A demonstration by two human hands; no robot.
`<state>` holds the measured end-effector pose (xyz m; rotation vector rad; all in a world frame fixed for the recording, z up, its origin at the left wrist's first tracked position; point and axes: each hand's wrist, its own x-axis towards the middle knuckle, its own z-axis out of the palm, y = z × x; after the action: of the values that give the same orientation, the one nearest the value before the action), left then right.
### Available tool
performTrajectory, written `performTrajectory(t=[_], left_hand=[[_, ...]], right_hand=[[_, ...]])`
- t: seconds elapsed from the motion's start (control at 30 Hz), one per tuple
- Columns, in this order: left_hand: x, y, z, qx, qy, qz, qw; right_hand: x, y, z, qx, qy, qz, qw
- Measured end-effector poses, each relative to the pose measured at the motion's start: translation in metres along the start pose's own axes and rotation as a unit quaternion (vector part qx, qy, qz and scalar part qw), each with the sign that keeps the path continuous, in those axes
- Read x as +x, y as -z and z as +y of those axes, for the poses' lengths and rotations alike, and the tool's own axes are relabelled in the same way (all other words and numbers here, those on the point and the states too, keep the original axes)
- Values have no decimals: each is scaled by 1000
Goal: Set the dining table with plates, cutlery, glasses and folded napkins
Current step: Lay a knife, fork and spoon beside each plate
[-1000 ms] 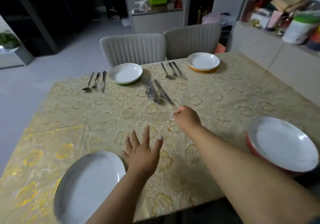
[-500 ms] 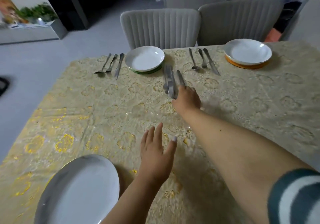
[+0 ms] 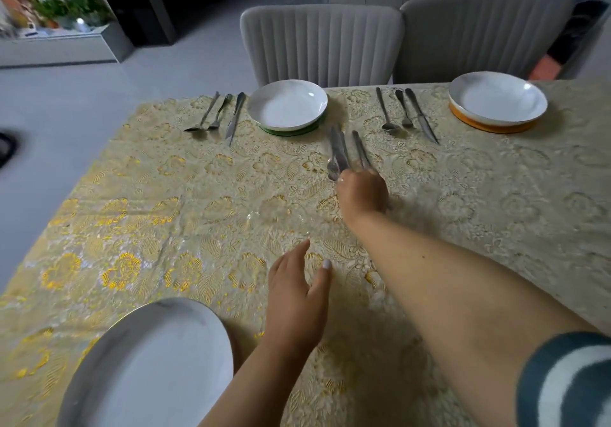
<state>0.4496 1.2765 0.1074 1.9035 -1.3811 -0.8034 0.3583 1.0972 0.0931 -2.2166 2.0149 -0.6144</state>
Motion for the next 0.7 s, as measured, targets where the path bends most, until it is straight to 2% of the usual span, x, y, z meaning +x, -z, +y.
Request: performTrajectory(t=[0.13,0.3,0.4,0.47,0.53,0.57,0.67,0.7], left_hand=[[-3,7,0,-14,2,8,1000],[-10,19,4,-70,22,6,997],[-13,26,5,-115,38,11,993],[-12,29,6,-187,80,12,979],[-10,34,7,-314,153,8,937],[-8,36,8,-385,196,8,902],[-2,45,6,-569,298,6,766],[0,46,2,-604,318,9,731]], right_hand=[[-15,19,-3,130,-69,52,988],[-44,58,2,264,-129,82,952],[-67,85,9,328,-157,53,930],[-81,106,14,354,-168,25,920],[-95,124,18,386,-182,-3,904],[-102,131,20,405,-191,-18,894],[-116,153,27,461,-213,-63,859],[-118,161,31,475,-215,-81,850]])
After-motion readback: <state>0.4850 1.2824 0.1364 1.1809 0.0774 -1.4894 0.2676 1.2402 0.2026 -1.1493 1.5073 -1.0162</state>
